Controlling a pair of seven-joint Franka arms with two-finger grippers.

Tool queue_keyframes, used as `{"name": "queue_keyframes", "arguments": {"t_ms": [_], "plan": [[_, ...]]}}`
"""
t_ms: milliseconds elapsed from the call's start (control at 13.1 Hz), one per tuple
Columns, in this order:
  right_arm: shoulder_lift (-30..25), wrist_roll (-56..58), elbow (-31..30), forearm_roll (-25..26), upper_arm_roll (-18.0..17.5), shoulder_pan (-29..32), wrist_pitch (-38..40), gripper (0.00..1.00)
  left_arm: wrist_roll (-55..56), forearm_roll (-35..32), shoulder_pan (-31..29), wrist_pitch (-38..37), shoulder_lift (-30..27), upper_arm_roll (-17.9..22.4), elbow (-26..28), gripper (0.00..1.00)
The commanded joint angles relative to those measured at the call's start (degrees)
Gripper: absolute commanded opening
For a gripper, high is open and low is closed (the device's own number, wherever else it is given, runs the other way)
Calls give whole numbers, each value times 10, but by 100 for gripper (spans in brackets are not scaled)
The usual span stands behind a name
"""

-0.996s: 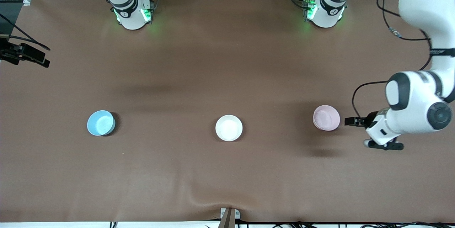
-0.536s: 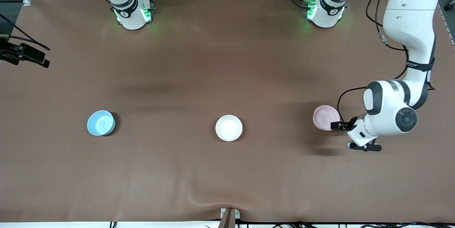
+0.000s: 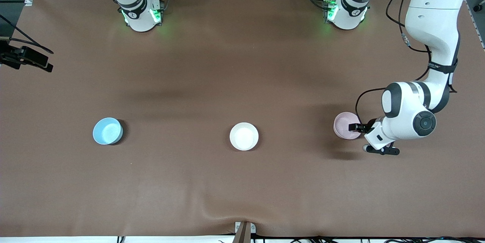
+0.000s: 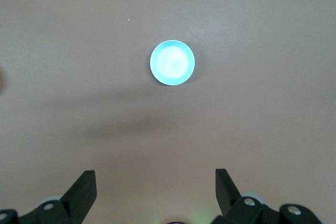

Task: Stack pink and blue bowls on white bowl
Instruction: 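Lower the left gripper and grasp the pink bowl rim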

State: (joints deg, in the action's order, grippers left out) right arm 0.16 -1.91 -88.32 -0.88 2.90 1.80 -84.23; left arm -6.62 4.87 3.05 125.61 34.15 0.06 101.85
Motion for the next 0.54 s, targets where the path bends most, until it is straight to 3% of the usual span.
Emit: {"name": "queue_keyframes", "arguments": {"t_ms": [0,230,460], "plan": [[-8,2,-6,1,-2,2,-2,100,-2,-28,-1,13,-27,1,30,52],[-8,2,-6,1,-2,2,-1,100,-2,-28,0,13,-27,1,30,44],[-8,2,-6,1,-2,2,-1,100,4,-28,2,13,-27,0,30,43]]}}
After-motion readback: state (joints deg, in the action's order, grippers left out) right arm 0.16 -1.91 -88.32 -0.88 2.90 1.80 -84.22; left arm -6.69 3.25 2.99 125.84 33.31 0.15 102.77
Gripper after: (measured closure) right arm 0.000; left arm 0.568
